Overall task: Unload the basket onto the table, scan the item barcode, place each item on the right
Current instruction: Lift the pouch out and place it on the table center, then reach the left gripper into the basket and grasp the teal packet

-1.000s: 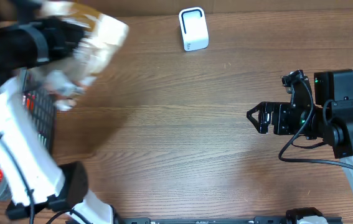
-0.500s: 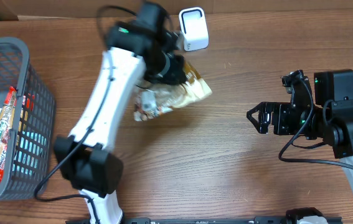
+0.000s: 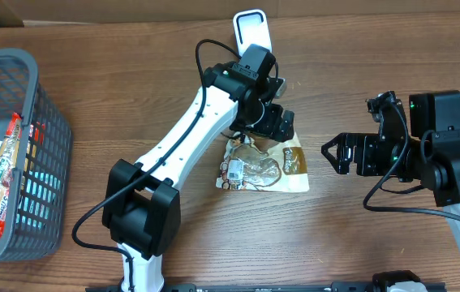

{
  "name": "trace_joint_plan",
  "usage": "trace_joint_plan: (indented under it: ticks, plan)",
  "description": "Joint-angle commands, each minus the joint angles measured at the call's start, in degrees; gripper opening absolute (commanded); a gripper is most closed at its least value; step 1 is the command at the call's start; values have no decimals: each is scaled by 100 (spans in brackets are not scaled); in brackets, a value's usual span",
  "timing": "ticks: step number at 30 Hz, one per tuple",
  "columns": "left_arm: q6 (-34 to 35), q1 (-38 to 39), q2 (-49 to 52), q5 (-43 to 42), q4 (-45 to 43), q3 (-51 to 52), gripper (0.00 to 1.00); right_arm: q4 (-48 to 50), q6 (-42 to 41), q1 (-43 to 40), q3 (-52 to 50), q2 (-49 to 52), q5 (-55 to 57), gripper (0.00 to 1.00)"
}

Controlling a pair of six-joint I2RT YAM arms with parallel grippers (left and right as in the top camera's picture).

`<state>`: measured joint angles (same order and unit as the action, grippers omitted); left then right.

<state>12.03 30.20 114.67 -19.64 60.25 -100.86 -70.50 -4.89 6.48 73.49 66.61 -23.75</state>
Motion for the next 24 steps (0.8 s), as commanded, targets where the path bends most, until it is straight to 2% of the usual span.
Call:
trace_joint_plan:
  ticks: [1,3,4,8,13,16,24]
  plan:
    - [-26,-302,-151,59,221,-621,91,26,24,33,72,-4,13,100]
    - [-22,-684,-297,66,715,-1414,92,28,24,31,72,-4,15,100]
    - [-20,-839,-337,74,918,-1731,99,28,26,33,72,-4,15,100]
    - [0,-1873,-562,79,2177,-3576,100,24,26,33,72,-4,15,100]
    - [46,-3082,-841,520,3287,-4887,100,26,28,31,72,-4,15,100]
    - [114,-3989,-1106,1016,3657,-5099,100,17,28,31,72,-4,15,100]
    - [236,-6463,-1580,1038,3657,-4411,99,-33,46,33,72,-4,15,100]
